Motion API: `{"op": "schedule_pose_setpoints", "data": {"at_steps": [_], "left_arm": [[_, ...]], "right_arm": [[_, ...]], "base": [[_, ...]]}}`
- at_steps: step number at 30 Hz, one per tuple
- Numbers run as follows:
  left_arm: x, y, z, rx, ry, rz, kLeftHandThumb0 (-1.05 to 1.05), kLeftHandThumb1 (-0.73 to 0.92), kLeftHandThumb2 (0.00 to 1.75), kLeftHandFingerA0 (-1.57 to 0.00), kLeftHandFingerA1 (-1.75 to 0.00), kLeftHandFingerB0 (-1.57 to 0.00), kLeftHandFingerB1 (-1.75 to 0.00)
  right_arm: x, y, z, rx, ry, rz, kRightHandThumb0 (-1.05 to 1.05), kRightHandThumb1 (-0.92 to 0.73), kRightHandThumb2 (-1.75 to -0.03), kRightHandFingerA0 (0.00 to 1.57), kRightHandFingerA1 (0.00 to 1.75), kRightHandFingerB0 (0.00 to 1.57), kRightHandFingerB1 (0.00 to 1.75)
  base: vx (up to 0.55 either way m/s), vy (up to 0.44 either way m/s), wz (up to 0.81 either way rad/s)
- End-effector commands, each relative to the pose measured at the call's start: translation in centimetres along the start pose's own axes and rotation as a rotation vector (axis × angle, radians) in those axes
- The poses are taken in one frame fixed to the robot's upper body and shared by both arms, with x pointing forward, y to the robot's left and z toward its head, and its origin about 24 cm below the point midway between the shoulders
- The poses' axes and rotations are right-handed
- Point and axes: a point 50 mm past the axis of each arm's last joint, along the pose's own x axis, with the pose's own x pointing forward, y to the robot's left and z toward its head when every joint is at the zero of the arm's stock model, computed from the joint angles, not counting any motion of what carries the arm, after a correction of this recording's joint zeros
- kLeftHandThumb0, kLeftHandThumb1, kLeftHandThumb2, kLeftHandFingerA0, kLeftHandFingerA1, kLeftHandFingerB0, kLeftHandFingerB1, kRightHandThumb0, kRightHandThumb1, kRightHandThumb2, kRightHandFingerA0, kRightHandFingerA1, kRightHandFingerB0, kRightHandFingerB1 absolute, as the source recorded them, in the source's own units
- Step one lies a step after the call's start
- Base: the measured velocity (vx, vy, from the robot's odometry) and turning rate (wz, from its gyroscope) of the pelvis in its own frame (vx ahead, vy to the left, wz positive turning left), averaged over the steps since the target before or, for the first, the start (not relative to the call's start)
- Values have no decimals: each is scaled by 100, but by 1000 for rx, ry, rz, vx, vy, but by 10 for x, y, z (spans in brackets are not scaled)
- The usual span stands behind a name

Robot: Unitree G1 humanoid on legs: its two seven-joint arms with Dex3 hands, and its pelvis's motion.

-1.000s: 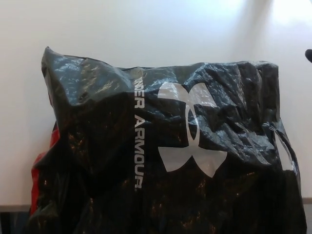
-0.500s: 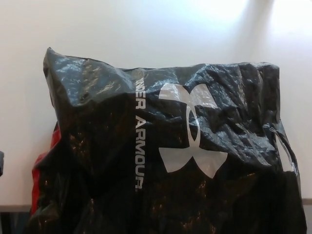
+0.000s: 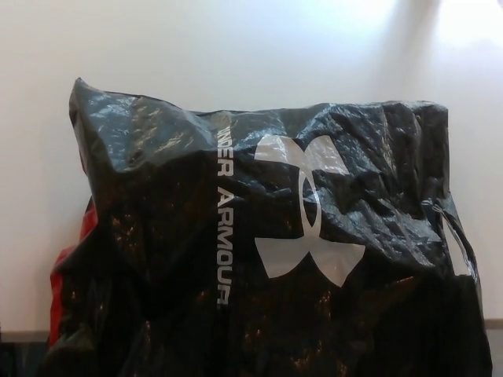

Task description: A plastic bag is kept in the middle of the desk and the robot uses both its hands to grab the bag from the left and right and brings its hands close together to compress the bag

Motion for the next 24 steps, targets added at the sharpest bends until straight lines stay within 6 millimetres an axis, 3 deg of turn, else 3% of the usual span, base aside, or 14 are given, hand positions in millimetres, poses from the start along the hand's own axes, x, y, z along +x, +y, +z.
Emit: {"op": "schedule_pose_setpoints", "data": {"at_steps": [1,5,7,9,11,12,13,14,15,16,18,19,20,24], "left_arm": [[-75,11,-9,15,11,-74,-75,76,111,-9,-45,-9,-42],[-85,18,-18,46,85,-109,-80,83,114,-1,-37,-13,-35],[-91,21,-21,61,97,-104,-71,81,113,0,-36,-12,-37],[-94,23,-24,54,106,-95,-70,92,72,-10,-26,-15,-25],[-96,26,-25,52,116,-84,-71,92,73,-10,-27,-16,-26],[-95,27,-27,54,120,-73,-72,74,110,0,-41,-14,-46],[-94,27,-29,52,119,-64,-70,92,69,-12,-29,-17,-27],[-93,27,-30,51,117,-62,-70,92,69,-12,-29,-17,-27],[-90,28,-34,48,117,-63,-72,92,71,-12,-30,-17,-27],[-89,28,-34,44,123,-59,-74,77,99,-9,-41,-8,-37],[-88,29,-35,28,138,-42,-73,75,103,-7,-42,-9,-40],[-86,30,-36,33,149,-24,-71,92,68,-12,-30,-17,-27],[-84,31,-39,31,166,-6,-33,59,114,-2,-50,0,-47],[-83,31,-41,41,155,-4,-33,60,115,-1,-50,0,-47]], "right_arm": [[-89,5,-8,-127,2,215,-87,-57,-96,0,26,0,20],[-101,1,-11,-226,88,198,-86,-63,-85,1,29,0,19],[-101,-2,-8,-239,117,192,-84,-64,-106,0,29,0,22],[-103,-2,-7,-229,142,193,-85,-68,-105,0,29,0,21],[-104,-4,-6,-235,142,190,-82,-66,-105,0,31,0,24],[-103,-4,-6,-235,153,191,-84,-69,-107,0,28,0,21],[-102,-4,-7,-228,153,187,-84,-69,-107,0,28,0,21],[-101,-4,-8,-226,151,185,-84,-69,-107,0,28,0,21],[-100,-3,-11,-223,132,171,-74,-84,-72,0,24,0,16],[-99,-2,-10,-221,131,168,-74,-84,-72,1,22,2,16],[-99,-1,-10,-191,146,160,-82,-68,-95,0,22,0,19],[-99,0,-11,-167,162,146,-77,-89,-66,0,21,0,21],[-97,1,-13,-94,188,148,-85,-74,-104,0,16,0,15],[-92,4,-17,-43,199,153,-90,-76,-107,0,15,0,14]], "base": [[0,0,0],[0,0,0],[0,0,0],[0,0,0],[0,0,0],[0,0,0],[0,0,0],[0,0,0],[0,0,0],[0,0,0],[0,0,0],[0,0,0],[0,0,0],[0,0,0]]}}
